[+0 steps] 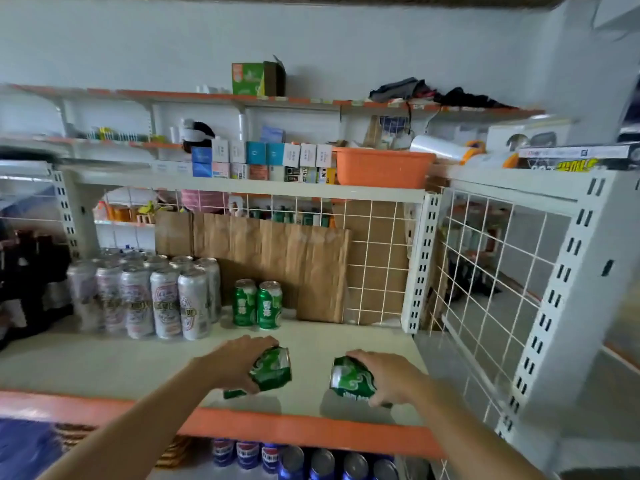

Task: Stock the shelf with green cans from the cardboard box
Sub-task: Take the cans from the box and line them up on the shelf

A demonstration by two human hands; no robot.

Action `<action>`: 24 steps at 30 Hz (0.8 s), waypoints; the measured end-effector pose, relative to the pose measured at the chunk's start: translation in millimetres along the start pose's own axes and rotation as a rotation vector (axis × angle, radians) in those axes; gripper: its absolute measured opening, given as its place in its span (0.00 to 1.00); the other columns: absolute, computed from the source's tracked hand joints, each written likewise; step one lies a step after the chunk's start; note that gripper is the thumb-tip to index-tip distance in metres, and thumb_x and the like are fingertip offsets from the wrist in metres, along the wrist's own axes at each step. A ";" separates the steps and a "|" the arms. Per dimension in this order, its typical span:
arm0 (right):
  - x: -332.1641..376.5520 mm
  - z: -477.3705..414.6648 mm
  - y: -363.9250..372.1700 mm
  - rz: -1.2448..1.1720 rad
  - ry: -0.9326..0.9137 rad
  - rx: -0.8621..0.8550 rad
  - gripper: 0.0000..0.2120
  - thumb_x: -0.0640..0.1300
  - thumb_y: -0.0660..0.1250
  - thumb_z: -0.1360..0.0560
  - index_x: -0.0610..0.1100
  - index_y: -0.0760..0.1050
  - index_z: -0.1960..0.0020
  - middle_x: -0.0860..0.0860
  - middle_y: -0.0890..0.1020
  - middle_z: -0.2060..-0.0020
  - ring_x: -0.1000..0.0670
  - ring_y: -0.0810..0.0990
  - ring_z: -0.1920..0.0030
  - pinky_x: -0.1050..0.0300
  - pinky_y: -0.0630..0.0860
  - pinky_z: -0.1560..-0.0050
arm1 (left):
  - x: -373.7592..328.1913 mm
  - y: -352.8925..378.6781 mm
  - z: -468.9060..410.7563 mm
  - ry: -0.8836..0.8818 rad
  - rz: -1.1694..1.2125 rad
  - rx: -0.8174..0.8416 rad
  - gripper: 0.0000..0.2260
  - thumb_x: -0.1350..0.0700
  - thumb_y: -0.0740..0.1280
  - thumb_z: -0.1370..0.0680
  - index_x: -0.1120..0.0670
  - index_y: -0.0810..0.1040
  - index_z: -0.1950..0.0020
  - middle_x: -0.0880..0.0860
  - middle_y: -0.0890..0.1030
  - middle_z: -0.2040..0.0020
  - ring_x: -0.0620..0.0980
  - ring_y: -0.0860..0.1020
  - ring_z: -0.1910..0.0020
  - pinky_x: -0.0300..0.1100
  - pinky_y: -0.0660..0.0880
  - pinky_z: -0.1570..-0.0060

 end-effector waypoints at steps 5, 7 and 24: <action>-6.1 -7.7 12.5 -0.063 0.017 -0.006 0.44 0.42 0.73 0.33 0.52 0.52 0.25 0.47 0.71 0.34 0.45 0.73 0.39 0.53 0.71 0.41 | -9.8 -1.5 -29.3 0.074 -0.019 0.008 0.34 0.52 0.71 0.29 0.48 0.59 0.28 0.51 0.69 0.32 0.50 0.68 0.35 0.40 0.65 0.41; -8.3 -10.9 11.8 -0.082 0.029 -0.013 0.44 0.41 0.73 0.33 0.52 0.53 0.25 0.47 0.71 0.33 0.45 0.73 0.38 0.52 0.70 0.40 | -10.5 -1.2 -40.9 0.104 -0.017 0.014 0.34 0.52 0.72 0.29 0.48 0.59 0.27 0.50 0.69 0.31 0.50 0.67 0.34 0.40 0.64 0.39; -22.5 -38.7 13.7 -0.164 0.101 0.067 0.46 0.43 0.74 0.32 0.51 0.49 0.23 0.48 0.64 0.28 0.47 0.65 0.31 0.53 0.63 0.34 | 23.9 0.4 -88.6 0.158 0.224 -0.008 0.36 0.51 0.73 0.30 0.46 0.57 0.27 0.49 0.71 0.33 0.47 0.70 0.37 0.40 0.66 0.38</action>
Point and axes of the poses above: each hand's wrist, its own z-axis away from the middle knuckle, its own y-axis out of the palm, x = y × z, the point moved 6 cm from there along -z, towards the middle knuckle
